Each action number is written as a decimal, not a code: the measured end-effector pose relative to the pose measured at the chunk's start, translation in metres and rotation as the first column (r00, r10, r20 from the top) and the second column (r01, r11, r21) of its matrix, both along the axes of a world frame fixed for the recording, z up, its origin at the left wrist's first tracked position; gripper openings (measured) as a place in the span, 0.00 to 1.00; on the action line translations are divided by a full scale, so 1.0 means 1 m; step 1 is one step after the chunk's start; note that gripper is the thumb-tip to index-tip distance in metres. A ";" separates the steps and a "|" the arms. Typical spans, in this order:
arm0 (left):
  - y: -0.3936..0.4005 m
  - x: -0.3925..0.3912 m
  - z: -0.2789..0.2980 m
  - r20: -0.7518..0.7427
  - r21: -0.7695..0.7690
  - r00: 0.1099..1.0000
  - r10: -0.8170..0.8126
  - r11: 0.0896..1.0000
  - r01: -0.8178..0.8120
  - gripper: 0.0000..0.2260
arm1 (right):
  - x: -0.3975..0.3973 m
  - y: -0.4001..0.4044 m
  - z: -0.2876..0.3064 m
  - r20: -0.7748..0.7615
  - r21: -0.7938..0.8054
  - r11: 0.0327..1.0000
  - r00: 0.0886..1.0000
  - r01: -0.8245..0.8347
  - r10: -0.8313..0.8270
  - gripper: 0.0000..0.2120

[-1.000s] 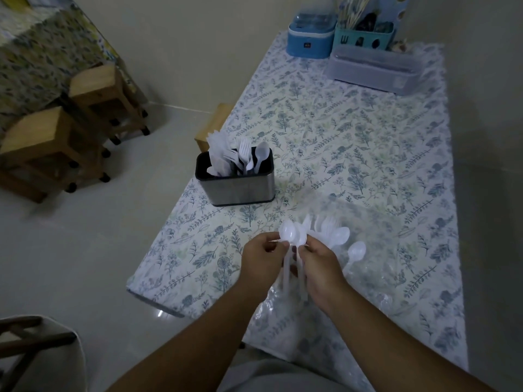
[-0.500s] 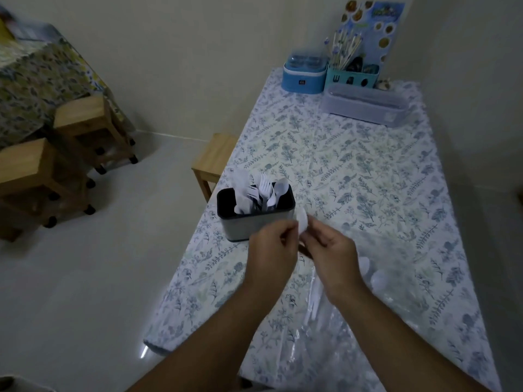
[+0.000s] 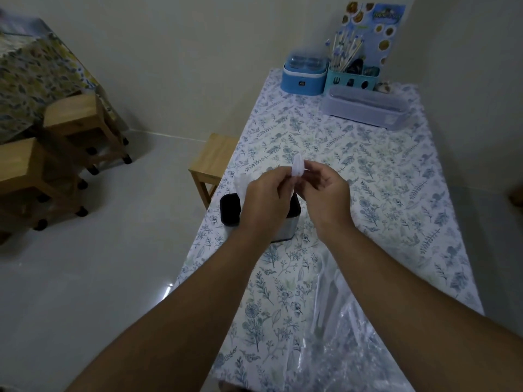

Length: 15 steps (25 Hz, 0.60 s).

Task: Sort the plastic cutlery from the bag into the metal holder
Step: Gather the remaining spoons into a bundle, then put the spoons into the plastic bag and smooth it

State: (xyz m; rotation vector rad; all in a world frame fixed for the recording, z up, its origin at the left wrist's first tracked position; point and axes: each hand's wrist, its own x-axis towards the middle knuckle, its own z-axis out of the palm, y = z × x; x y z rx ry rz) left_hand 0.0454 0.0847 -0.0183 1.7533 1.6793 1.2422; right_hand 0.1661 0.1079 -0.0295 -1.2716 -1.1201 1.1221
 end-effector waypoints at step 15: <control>-0.118 0.047 -0.081 -0.159 -0.289 0.923 -0.351 0.910 0.296 0.08 | 0.092 -0.116 -0.091 0.585 -0.133 0.983 0.790 -0.127 0.181 0.09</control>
